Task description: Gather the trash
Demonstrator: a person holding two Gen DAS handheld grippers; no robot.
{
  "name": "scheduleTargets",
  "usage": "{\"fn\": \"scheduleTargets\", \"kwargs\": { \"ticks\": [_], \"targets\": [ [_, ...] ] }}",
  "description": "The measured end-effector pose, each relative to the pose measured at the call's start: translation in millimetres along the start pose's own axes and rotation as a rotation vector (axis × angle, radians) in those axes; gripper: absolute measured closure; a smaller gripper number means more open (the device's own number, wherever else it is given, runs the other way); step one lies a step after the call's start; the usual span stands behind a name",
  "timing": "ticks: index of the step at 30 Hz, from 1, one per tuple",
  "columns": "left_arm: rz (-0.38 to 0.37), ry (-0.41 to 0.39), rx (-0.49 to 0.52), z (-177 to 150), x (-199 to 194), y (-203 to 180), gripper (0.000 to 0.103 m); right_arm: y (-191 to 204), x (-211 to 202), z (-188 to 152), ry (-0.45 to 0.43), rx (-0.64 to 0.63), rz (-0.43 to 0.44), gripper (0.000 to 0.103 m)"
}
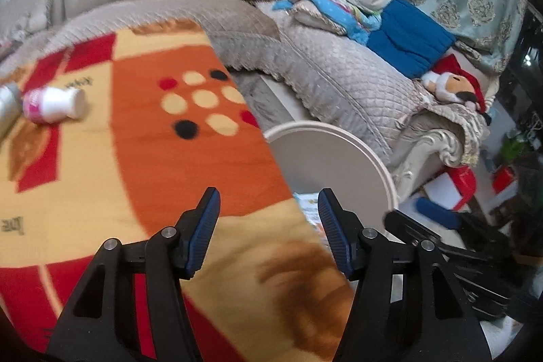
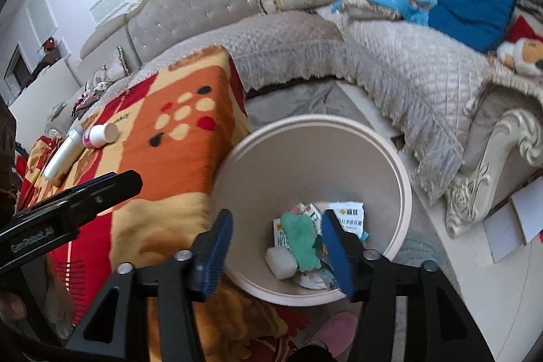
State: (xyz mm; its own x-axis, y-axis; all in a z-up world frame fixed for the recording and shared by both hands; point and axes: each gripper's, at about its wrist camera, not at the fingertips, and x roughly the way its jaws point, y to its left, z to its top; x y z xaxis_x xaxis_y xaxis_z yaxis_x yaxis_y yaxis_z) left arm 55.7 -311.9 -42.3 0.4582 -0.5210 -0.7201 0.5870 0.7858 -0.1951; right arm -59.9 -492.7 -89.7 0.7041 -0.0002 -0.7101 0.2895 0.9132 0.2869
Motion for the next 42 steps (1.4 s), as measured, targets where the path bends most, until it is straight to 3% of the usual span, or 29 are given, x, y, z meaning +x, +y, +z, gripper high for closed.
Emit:
{"fn": "scheduleTargets", "kwargs": {
  "ticks": [1,2,20,23,25,27,32,42],
  "targets": [
    [0.023,-0.019,0.010,-1.5,-6.2,2.1,0.044,4.3,-4.7,-0.9,-0.017,-0.005,-0.002,0.024],
    [0.038,-0.034,0.016,-2.6,-11.6,3.6,0.044,8.9,-10.4,-1.9,-0.038,-0.009,0.000,0.023],
    [0.114,-0.260,-0.037,-35.8,-114.9,43.9,0.044,63.3,-80.3,-17.3,-0.235,-0.041,-0.037,0.020],
    [0.118,-0.282,-0.030,-39.8,-123.4,44.2,0.044,67.6,-92.9,-21.4,-0.281,-0.049,-0.062,0.019],
    [0.119,-0.293,-0.026,-41.5,-127.0,42.6,0.044,69.0,-101.2,-23.4,-0.308,-0.046,-0.069,0.009],
    [0.114,-0.300,-0.021,-42.6,-129.7,41.2,0.044,71.2,-108.8,-25.1,-0.339,-0.050,-0.096,0.005],
    [0.118,-0.318,-0.011,-43.0,-134.3,36.6,0.044,82.9,-122.6,-26.7,-0.397,-0.105,-0.165,0.003],
    [0.138,-0.347,-0.014,-49.1,-140.4,42.8,0.044,89.0,-125.1,-30.5,-0.397,-0.110,-0.127,0.003]
  ]
}}
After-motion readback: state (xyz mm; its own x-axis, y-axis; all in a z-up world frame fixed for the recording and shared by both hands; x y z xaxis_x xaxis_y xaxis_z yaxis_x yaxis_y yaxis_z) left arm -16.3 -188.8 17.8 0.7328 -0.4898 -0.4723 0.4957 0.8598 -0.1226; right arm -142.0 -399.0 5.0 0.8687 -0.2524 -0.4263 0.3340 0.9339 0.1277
